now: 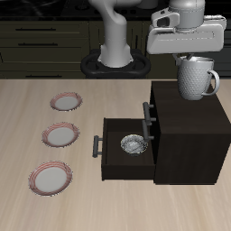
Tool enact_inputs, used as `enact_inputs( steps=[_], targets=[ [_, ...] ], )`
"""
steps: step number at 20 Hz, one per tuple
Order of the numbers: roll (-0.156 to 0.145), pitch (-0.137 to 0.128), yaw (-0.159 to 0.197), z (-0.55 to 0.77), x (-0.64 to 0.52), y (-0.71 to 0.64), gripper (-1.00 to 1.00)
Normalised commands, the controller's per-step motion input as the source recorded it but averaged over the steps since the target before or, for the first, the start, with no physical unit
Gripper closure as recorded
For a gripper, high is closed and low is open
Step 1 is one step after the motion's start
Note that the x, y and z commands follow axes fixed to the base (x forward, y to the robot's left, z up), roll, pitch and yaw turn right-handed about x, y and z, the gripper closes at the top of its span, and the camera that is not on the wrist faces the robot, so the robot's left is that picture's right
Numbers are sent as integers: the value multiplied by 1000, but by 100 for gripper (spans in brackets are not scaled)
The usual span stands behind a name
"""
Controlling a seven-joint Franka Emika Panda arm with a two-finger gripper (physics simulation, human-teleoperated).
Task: Place the porcelain mug on top of the cabinet
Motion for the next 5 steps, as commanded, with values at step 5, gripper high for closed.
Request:
enact_inputs(
  steps=[5],
  targets=[
    [9, -2, 18, -92, -117, -17, -100]
  ],
)
